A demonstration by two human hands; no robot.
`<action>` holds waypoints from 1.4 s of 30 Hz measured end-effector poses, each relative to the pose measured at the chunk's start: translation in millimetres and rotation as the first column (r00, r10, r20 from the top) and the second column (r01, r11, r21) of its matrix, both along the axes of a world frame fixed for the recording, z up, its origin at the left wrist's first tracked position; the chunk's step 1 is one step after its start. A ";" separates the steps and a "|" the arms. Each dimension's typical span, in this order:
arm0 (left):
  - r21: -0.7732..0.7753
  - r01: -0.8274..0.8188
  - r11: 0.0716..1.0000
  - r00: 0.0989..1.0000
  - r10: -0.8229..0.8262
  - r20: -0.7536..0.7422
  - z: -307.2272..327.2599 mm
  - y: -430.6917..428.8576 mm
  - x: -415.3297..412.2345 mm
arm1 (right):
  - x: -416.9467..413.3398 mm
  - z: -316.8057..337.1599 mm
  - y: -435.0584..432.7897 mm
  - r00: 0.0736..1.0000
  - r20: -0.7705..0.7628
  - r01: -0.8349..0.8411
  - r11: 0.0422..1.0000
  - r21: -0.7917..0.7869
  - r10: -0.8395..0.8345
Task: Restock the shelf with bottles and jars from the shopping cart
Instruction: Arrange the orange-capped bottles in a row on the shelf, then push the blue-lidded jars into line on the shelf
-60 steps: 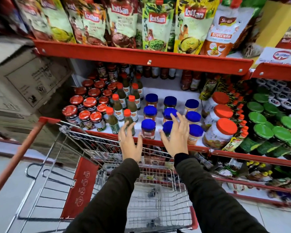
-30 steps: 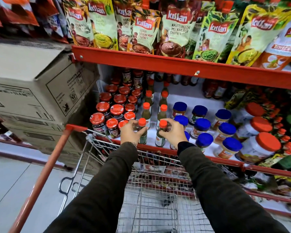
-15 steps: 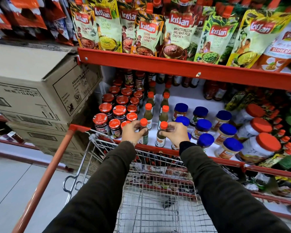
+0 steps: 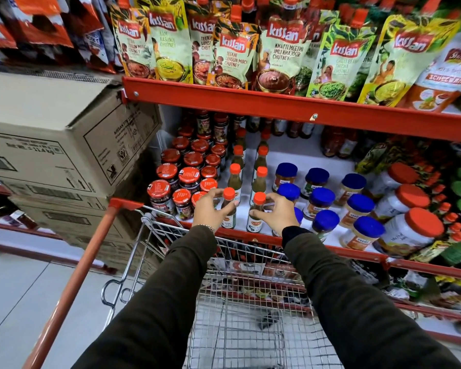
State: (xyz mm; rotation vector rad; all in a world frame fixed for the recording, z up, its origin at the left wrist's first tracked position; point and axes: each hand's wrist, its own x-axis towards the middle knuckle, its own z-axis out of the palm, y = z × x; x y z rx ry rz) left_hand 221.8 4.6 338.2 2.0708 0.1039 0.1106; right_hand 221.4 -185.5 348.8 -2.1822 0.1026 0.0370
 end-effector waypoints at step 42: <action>-0.626 0.146 0.766 0.918 -0.341 -0.203 -27.0 -246.4 -77.7 | -49.4 -30.2 -166.7 0.955 -0.281 0.251 0.746 0.616 -0.090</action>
